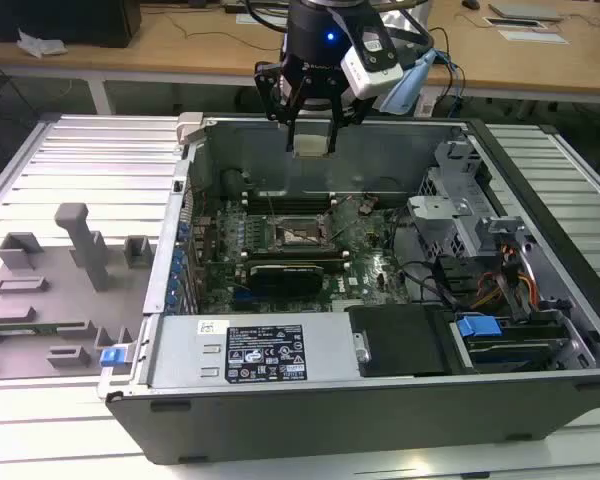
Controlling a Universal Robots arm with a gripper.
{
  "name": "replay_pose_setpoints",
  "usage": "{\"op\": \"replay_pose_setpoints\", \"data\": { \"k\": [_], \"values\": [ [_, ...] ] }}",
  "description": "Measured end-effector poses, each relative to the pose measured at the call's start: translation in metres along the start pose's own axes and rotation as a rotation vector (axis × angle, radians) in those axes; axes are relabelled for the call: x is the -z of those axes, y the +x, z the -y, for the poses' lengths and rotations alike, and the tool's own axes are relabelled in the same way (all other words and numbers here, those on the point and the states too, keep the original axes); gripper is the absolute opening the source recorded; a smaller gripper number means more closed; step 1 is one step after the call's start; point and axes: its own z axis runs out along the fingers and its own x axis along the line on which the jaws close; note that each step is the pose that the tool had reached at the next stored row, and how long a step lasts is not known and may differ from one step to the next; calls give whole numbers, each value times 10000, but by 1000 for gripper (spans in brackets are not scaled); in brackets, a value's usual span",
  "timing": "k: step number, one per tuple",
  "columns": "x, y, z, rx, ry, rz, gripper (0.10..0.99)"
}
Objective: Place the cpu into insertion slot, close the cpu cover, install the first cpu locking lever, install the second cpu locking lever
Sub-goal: 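Place the cpu into insertion slot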
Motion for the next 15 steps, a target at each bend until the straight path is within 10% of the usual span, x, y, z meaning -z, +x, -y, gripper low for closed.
{"op": "replay_pose_setpoints", "data": {
  "k": [11, 15],
  "values": [
    [-106, -1, 11, 1, 18, 1, 537],
    [-197, -3, 19, -1, 194, 16, 537]
  ]
}}
